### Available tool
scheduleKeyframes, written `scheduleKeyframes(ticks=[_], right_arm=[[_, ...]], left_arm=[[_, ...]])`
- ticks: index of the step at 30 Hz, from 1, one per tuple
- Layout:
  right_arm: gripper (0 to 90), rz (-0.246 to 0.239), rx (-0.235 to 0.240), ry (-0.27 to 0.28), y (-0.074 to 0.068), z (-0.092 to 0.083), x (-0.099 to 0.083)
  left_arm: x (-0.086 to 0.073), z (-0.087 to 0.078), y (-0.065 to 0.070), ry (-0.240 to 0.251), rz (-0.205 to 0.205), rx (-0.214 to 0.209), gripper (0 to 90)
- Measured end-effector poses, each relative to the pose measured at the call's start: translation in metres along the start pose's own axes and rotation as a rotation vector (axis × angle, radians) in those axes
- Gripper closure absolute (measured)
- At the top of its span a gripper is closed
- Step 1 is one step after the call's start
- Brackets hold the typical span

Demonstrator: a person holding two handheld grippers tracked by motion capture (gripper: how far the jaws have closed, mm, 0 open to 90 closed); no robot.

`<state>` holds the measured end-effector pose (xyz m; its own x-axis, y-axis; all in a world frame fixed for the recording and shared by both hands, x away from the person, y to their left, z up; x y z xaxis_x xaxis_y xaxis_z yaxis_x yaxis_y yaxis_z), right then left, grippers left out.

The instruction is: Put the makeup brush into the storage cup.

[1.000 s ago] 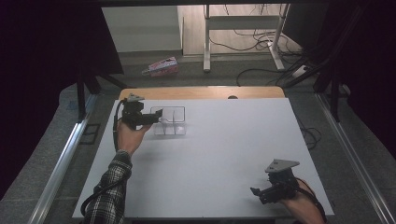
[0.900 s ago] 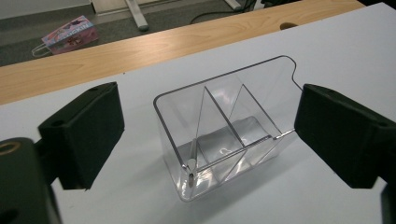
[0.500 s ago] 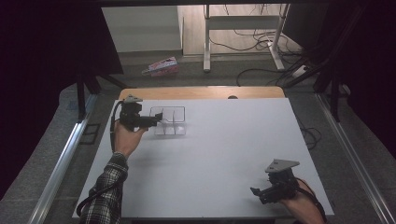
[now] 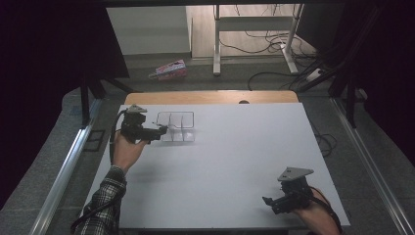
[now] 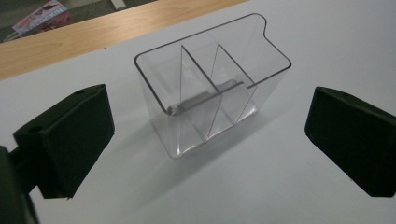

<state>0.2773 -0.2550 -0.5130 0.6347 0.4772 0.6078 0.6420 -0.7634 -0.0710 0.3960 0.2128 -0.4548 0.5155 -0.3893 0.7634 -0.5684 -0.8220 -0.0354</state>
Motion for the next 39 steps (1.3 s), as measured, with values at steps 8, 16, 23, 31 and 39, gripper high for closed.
scheduleKeyframes(ticks=[8,16,23,31,39], right_arm=[[0.0,0.008,-0.002,0.012,0.002,-0.001,0.001],[0.0,0.026,0.005,0.029,0.003,-0.002,0.002],[0.0,0.037,0.014,0.044,0.004,-0.004,0.003],[0.0,0.034,0.017,0.038,0.003,-0.003,0.002],[0.0,0.033,0.016,0.040,0.002,-0.003,0.003]], left_arm=[[-0.012,-0.009,0.008,-0.007,0.015,0.001,1.7],[-0.025,-0.011,0.023,-0.006,0.038,-0.019,1.6],[-0.032,-0.012,0.037,0.000,0.058,-0.044,1.3],[-0.039,-0.015,0.051,-0.009,0.088,-0.064,0.9],[-0.047,-0.018,0.059,-0.013,0.090,-0.080,0.9]])
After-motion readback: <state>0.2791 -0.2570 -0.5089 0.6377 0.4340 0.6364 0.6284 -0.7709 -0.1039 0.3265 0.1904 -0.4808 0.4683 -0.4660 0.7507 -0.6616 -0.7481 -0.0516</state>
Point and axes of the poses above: each handheld gripper's, and its own axes: z roughly forward along the jaws, x roughly out of its top, y roughly to its right, the point moved 3 cm from there along z, roughly forward along the jaws, and after that the axes turned 10 degrees about z, right-handed, at the moved point
